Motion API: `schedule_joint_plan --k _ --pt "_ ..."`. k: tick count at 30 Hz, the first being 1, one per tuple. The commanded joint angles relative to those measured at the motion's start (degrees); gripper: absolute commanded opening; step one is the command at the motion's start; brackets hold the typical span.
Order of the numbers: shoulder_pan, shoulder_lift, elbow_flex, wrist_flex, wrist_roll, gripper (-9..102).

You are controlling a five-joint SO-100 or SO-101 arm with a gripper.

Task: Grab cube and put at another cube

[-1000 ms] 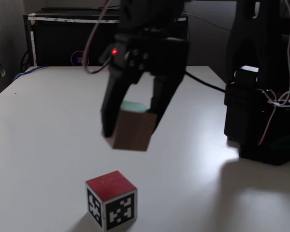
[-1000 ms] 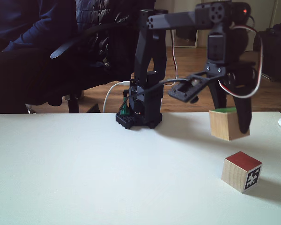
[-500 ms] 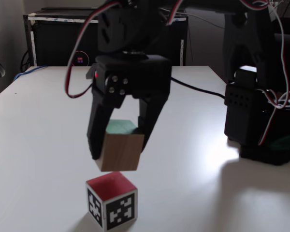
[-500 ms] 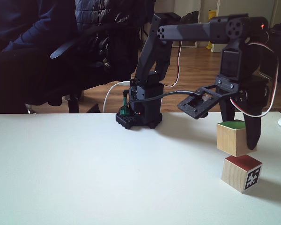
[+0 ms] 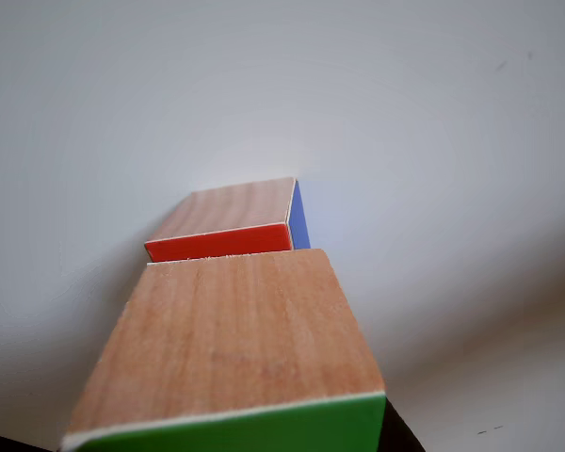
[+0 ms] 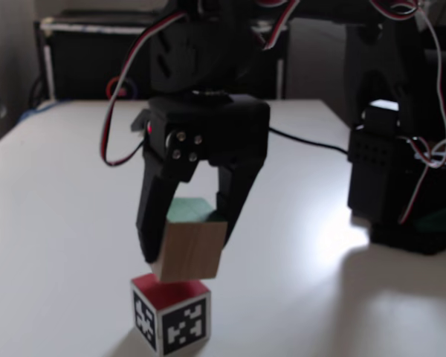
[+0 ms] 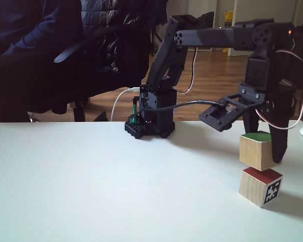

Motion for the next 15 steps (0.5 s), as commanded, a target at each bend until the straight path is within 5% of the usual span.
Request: schedule_joint_plan --k 1,15 --pt "-0.2 0.1 -3.8 0.6 0.4 16" --pt "1.1 -7.4 -13.4 5.3 1.2 24"
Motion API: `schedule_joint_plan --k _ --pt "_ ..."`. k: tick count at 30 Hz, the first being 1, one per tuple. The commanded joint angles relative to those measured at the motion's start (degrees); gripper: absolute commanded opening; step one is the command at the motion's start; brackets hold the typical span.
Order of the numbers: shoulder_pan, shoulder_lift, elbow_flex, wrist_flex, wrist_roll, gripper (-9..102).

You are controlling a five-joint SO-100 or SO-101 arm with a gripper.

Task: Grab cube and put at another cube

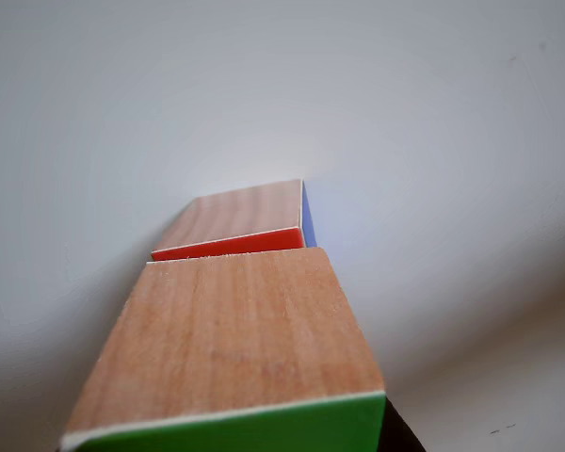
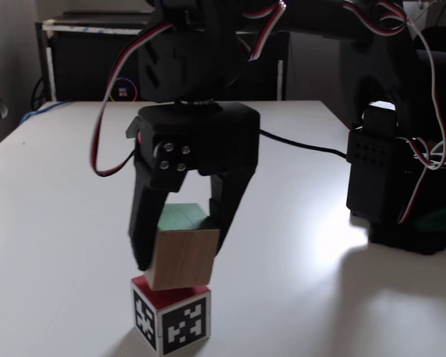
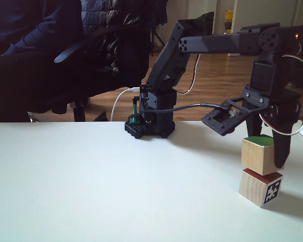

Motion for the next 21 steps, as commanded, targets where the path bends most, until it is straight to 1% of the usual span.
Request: schedule_joint_plan --k 1,3,5,15,18,21 --pt "0.8 -1.0 -4.7 1.4 0.4 27" --pt "0.6 -2.9 -7.1 3.1 0.8 31" --pt "0.6 -3.1 -7.0 3.1 1.5 35" --pt "0.3 -1.3 -5.5 3.1 3.8 46" --pt "-1.3 4.5 -1.5 3.1 4.4 48" --pt "-4.0 16.5 6.2 3.1 5.1 48"
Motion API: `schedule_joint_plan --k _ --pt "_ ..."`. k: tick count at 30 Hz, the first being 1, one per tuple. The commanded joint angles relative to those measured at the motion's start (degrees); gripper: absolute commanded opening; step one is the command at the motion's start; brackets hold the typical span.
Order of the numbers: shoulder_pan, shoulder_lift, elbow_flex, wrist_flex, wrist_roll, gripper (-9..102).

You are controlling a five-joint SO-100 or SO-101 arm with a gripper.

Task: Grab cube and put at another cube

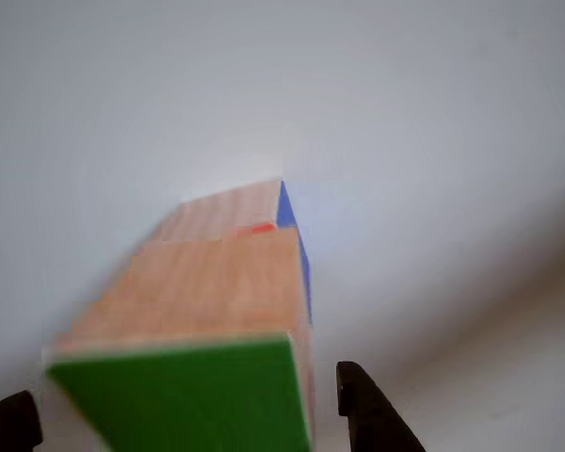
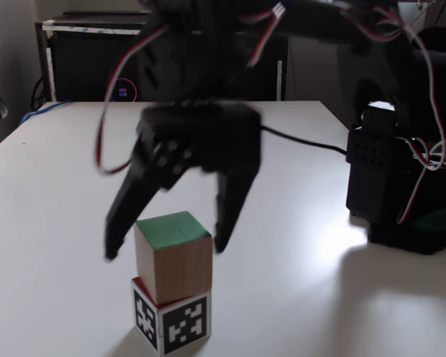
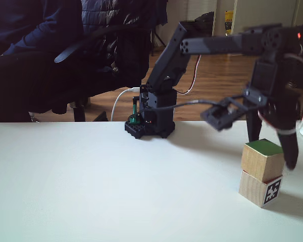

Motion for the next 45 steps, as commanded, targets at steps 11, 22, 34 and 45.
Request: schedule_joint_plan --k 11,22,34,45 --pt "18.6 65.0 27.2 0.4 -13.3 50" --pt "40.2 98.2 84.6 -27.9 -25.4 26" --pt "34.0 120.3 112.4 -28.7 -25.6 0" --pt "38.3 124.9 120.8 -29.4 -30.0 0"
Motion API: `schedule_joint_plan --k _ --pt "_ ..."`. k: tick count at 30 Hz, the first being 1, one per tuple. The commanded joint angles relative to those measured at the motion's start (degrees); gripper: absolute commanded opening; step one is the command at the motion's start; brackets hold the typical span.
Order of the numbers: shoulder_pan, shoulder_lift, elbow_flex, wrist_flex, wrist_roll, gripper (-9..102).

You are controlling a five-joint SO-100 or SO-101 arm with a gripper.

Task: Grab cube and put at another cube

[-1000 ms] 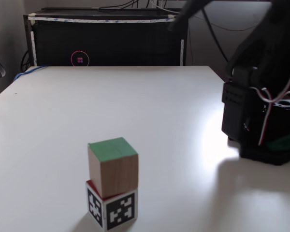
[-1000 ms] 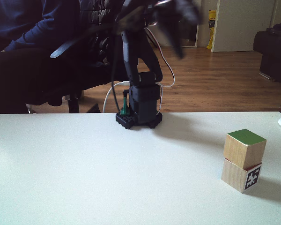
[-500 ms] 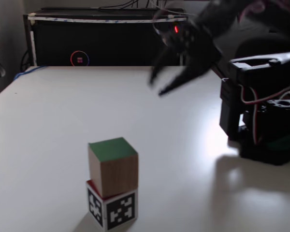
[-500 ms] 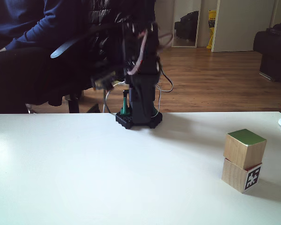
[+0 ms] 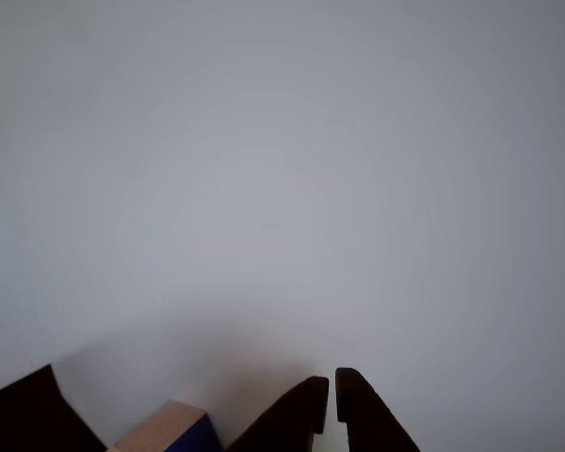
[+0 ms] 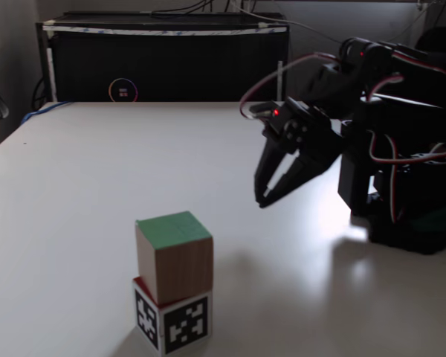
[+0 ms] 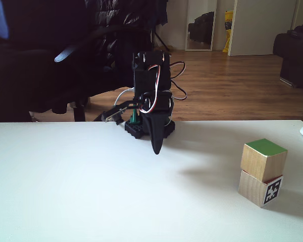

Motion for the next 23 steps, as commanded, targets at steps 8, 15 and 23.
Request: schedule_joint_plan --k 8,15,23 --pt "4.7 0.4 -0.2 -0.1 3.7 0" --pt "4.5 0.4 -0.2 -0.1 3.3 0" --pt "5.1 0.4 -0.2 -0.1 4.0 0"
